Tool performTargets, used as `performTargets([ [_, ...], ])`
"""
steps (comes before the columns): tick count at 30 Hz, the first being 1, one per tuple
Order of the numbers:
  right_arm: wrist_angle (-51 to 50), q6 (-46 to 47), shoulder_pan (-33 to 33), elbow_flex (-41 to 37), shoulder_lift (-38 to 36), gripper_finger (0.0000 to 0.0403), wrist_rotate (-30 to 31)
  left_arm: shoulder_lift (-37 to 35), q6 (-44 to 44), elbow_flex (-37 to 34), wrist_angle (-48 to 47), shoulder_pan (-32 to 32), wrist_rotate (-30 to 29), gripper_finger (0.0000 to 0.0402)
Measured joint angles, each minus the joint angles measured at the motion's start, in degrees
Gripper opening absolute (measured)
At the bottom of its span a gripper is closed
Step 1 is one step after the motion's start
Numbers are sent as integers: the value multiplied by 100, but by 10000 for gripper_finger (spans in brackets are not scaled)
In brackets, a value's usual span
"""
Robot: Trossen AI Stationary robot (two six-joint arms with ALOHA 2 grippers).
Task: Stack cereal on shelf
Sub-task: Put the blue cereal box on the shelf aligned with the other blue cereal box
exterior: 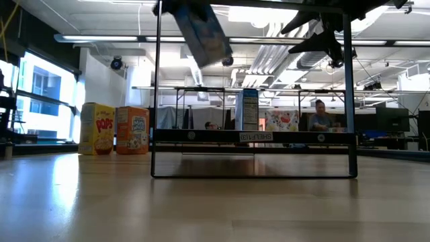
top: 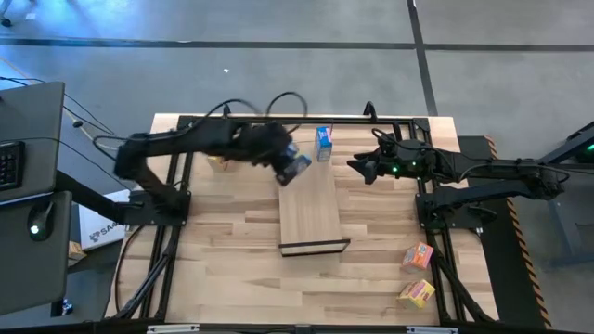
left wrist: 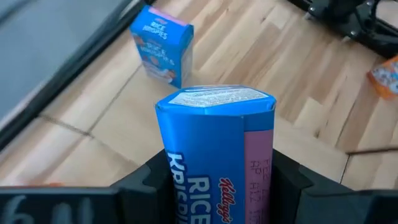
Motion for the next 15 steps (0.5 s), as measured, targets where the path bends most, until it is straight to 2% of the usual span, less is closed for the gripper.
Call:
performTargets([
  [3,19,2,2,0,0,229,0,460,-228,302,13,318,289,154],
  [6,21,80,2,0,0,229,1,725,-784,340,-39,551,288,154],
  [8,19,142,2,0,0,229,-1,832,-1194,338,-203,651,97,154],
  [11,19,105,0,0,0,229,1,827,-1866,166,-218,733,-573,154],
  [13,21,105,2,0,0,229,3,779,-2526,-58,-154,799,-625,154],
  [15,21,103,2,0,0,229,3,756,-2809,-310,87,841,-556,154],
])
